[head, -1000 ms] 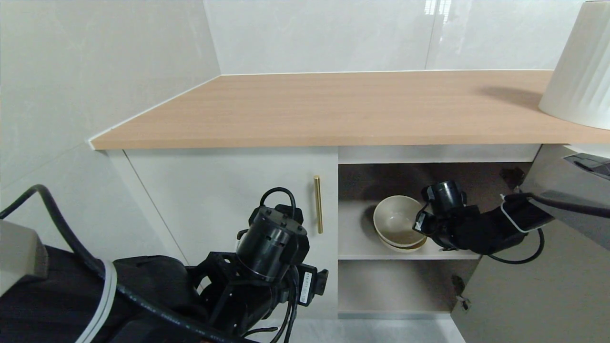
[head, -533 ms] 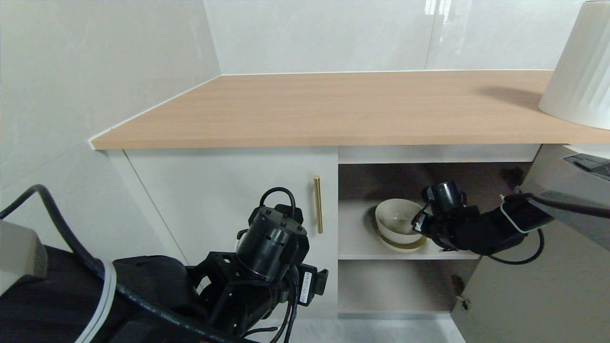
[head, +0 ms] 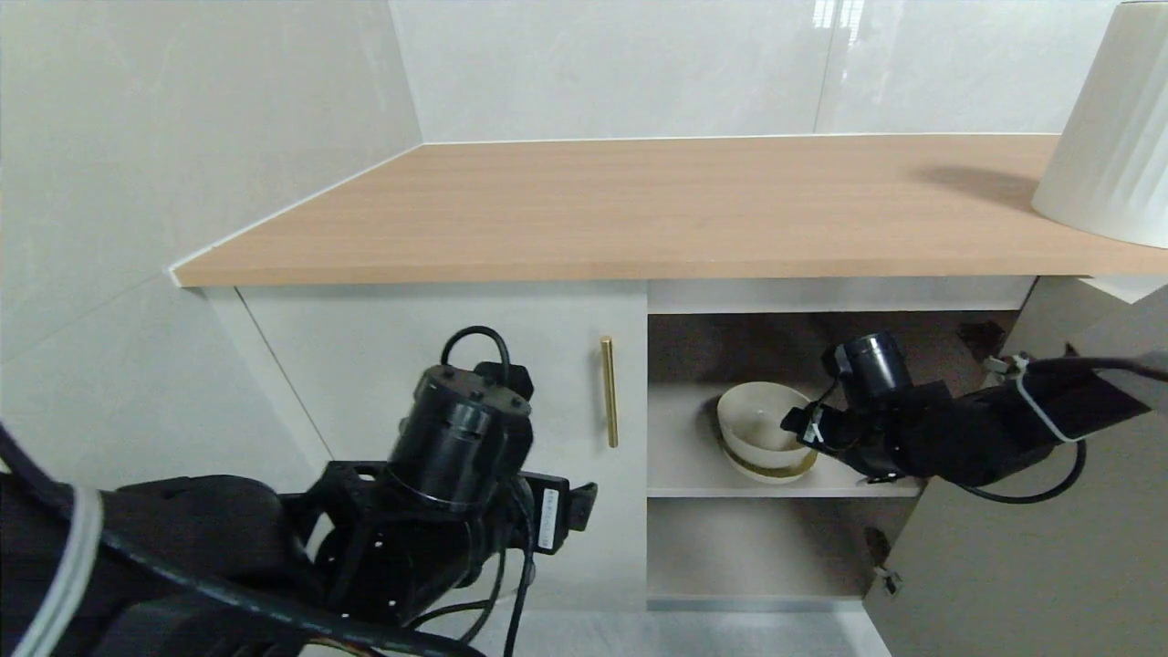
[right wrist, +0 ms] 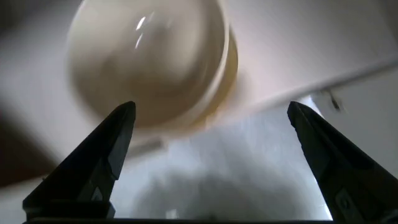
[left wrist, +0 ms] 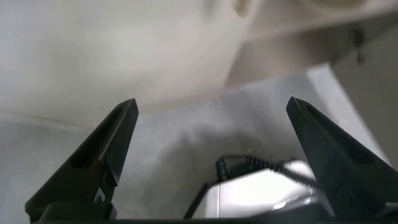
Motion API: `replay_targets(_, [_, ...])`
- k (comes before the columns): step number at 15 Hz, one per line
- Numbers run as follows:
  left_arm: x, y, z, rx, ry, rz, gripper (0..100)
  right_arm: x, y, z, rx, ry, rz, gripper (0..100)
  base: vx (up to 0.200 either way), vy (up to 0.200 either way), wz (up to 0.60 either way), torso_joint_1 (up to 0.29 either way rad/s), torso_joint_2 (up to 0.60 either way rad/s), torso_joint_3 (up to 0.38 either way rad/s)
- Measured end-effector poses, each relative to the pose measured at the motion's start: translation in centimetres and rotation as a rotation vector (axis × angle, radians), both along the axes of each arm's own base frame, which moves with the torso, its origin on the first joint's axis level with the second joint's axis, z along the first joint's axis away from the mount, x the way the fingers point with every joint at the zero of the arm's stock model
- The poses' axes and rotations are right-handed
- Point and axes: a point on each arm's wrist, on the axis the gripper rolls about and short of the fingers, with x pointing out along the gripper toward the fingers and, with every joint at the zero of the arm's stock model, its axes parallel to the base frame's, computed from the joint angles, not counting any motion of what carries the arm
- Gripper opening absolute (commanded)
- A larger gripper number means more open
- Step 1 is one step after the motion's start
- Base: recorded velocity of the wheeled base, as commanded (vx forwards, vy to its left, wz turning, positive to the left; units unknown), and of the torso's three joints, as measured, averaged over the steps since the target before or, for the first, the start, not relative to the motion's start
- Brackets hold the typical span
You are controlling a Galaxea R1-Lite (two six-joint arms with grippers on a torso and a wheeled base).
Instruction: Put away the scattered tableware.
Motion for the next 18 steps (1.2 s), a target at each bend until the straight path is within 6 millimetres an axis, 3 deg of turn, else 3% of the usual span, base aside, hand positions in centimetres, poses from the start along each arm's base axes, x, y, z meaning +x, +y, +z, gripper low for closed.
replay_targets(4, [-2.8, 4.4, 3.6, -0.060, -0.100, 0.030, 100, -6.1, -0.8, 4.6, -0.029, 0.085, 0.131, 100, 0.000, 0.000, 0.00, 0.000, 0.00, 0.000])
replay_targets(7, [-6.2, 7.9, 4.9, -0.077, -0.098, -0.002, 100, -11.2, -2.4, 5.4, -0.085, 0.117, 0.236, 100, 0.000, 0.000, 0.00, 0.000, 0.00, 0.000])
replay_targets(10, [-7.8, 9.8, 5.1, -0.082, -0.084, 0.005, 100, -15.2, -2.0, 6.0, -0.098, 0.099, 0.356, 100, 0.000, 0.000, 0.00, 0.000, 0.00, 0.000])
replay_targets(15, [-7.9, 10.0, 5.2, -0.085, -0.089, 0.010, 100, -16.6, -1.6, 6.8, -0.093, 0.059, 0.404, 100, 0.000, 0.000, 0.00, 0.000, 0.00, 0.000])
replay_targets(18, [-7.7, 9.8, 4.9, -0.077, -0.077, 0.011, 100, -16.7, -1.6, 6.9, -0.094, 0.051, 0.403, 100, -0.200, 0.000, 0.00, 0.009, 0.00, -0.002])
